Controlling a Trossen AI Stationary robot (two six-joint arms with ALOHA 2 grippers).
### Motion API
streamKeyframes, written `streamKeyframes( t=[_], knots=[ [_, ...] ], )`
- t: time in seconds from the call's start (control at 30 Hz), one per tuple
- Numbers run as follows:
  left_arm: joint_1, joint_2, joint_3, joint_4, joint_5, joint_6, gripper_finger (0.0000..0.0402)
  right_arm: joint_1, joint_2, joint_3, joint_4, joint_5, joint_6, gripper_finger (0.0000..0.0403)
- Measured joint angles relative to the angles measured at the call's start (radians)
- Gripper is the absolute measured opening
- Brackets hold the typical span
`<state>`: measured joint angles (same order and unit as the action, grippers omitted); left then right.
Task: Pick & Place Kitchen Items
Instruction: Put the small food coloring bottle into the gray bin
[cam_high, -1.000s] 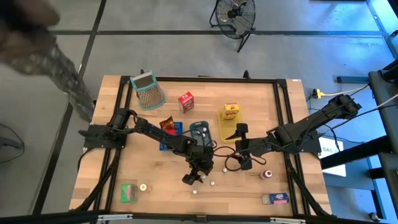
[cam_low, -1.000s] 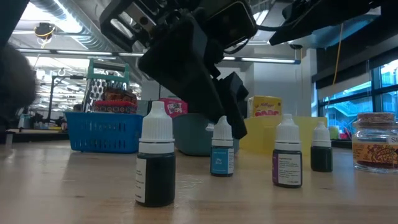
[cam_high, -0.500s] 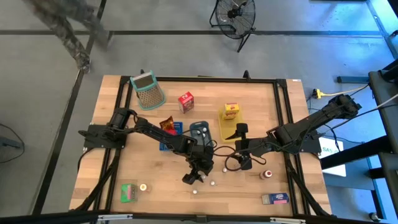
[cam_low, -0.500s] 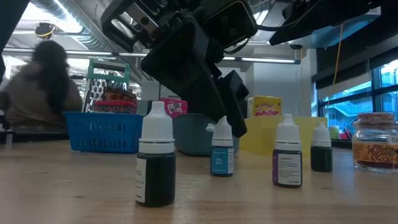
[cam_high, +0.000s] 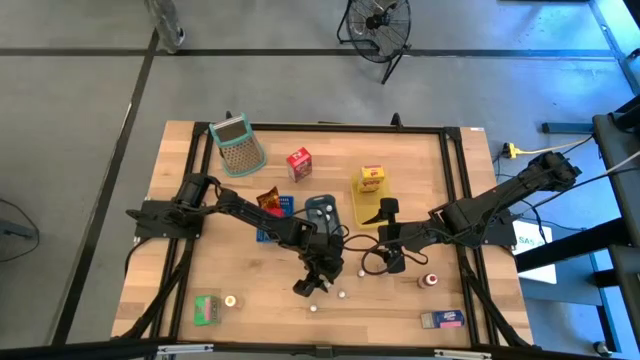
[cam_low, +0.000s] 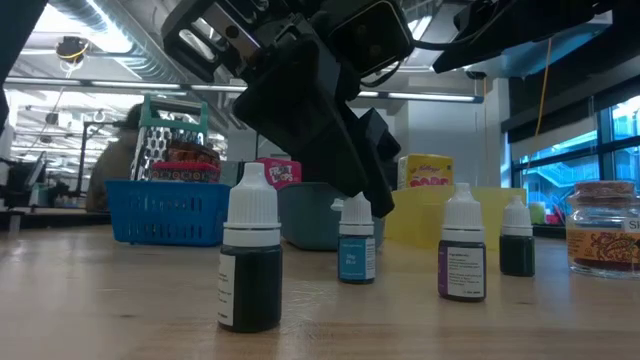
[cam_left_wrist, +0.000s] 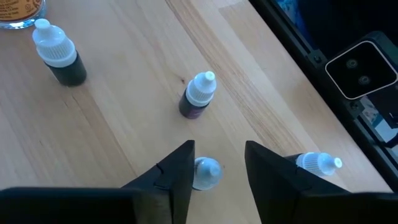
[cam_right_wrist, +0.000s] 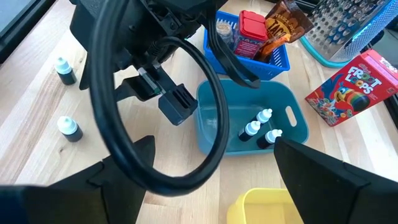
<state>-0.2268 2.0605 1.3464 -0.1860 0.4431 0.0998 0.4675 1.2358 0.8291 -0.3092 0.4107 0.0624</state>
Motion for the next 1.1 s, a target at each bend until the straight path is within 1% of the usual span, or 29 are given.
streamKeyframes(
  t=[0.33,0.63,0.87,1.1],
  knots=[
    [0.000,0.000,0.001,0.003,0.022,0.019,0.0136,0.000,0.000,0.000,0.000,-0.004,0.000,0.0332],
    [0.005,0.000,0.001,0.003,0.023,0.019,0.0136,0.000,0.000,0.000,0.000,-0.004,0.000,0.0332],
    [0.014,0.000,0.001,0.004,0.015,0.026,0.0136,0.000,0.000,0.000,0.000,-0.029,0.000,0.0332],
    [0.014,0.000,0.001,0.003,-0.003,0.036,0.0136,0.000,0.000,0.000,0.000,-0.029,0.000,0.0332]
  ],
)
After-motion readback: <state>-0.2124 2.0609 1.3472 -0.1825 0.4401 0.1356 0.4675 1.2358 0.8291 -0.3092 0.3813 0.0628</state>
